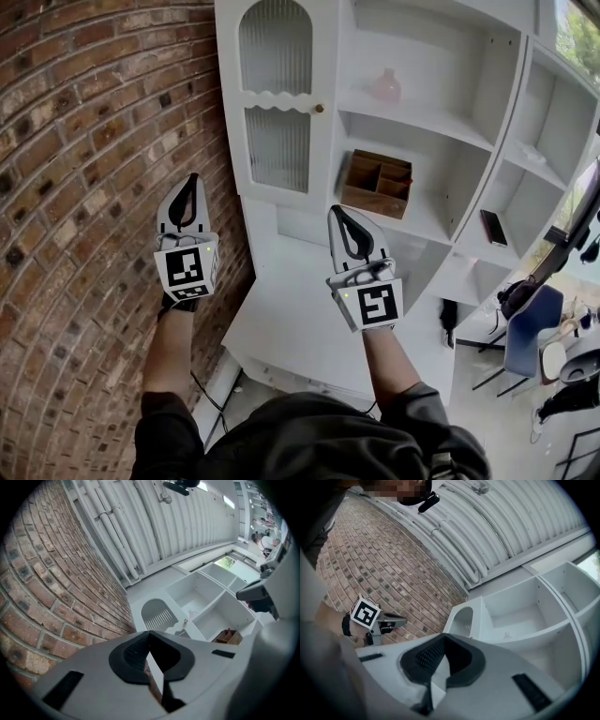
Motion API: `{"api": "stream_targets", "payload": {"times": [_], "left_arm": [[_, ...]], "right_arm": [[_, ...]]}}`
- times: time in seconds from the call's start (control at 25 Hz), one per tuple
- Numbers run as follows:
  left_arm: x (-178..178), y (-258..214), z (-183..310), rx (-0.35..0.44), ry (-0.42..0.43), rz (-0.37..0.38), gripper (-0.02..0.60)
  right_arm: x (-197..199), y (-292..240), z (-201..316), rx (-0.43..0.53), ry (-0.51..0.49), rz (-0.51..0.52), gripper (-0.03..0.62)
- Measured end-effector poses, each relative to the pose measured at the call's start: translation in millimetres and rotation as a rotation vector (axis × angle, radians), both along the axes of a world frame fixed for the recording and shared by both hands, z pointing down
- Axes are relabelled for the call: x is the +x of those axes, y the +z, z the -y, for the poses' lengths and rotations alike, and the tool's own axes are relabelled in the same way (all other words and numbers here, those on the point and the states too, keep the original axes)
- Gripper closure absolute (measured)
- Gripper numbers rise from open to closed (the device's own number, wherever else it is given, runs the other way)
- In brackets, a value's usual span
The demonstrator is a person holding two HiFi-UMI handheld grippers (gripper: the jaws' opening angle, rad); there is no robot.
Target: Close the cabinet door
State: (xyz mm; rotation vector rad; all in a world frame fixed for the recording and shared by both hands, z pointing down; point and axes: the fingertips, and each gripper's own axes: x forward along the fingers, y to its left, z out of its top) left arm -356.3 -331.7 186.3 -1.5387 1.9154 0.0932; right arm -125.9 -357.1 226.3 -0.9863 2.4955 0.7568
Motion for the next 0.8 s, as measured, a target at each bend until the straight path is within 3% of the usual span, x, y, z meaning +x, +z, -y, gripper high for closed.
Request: {"api": "stream_targets", "payload": {"times": [0.8], "left_arm": [[1.4,3.7,9.3,-0.01,0.017,0.011,0.58]], "right_arm": [[-1.9,1.5,5.2,0.002,0.011,-0.004,0.595]]}}
